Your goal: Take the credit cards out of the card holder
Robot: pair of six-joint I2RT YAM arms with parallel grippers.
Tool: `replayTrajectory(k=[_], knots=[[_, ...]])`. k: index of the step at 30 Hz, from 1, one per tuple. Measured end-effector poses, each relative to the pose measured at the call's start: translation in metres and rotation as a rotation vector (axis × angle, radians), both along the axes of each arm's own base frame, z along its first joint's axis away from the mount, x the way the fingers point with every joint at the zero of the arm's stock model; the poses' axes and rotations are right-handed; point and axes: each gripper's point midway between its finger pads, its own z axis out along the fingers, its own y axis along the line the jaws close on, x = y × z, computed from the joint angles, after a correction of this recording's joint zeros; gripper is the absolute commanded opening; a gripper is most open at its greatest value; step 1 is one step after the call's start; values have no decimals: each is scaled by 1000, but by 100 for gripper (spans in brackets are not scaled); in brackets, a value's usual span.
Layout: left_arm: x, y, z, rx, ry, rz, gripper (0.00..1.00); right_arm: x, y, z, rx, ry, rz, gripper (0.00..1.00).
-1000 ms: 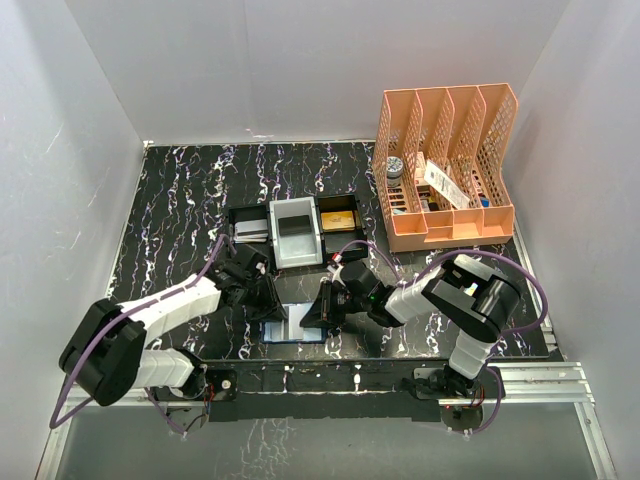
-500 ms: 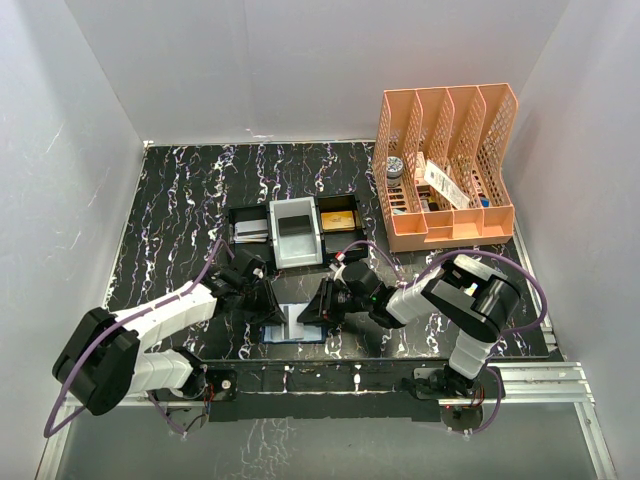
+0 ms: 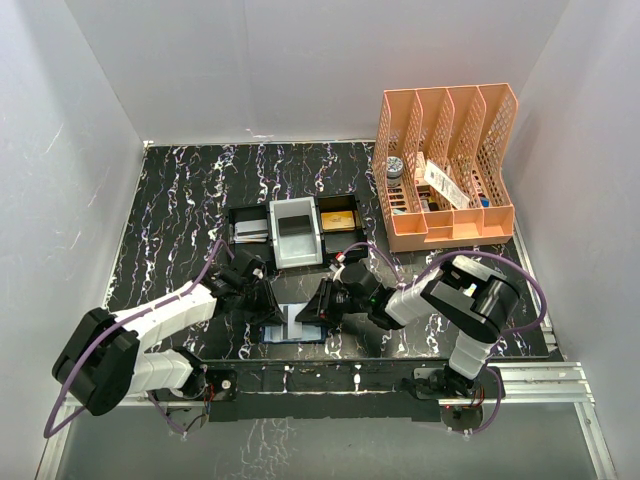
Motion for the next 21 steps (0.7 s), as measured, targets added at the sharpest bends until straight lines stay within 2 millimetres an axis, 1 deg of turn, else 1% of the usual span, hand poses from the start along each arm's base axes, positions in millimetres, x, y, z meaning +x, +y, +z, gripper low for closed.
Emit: replayTrajectory(k=[12, 15, 18, 19, 21], knots=[[-1, 2, 0, 6, 2, 2, 18, 2, 8, 1, -8, -13, -38, 19], [-1, 2, 0, 7, 2, 2, 18, 2, 11, 2, -12, -21, -42, 15], [-1, 2, 0, 8, 3, 3, 18, 5, 14, 4, -11, -33, -47, 2], [-1, 2, 0, 9, 3, 4, 18, 5, 14, 4, -16, -35, -48, 0], [-1, 2, 0, 11, 4, 9, 18, 5, 12, 0, -34, -38, -49, 0]])
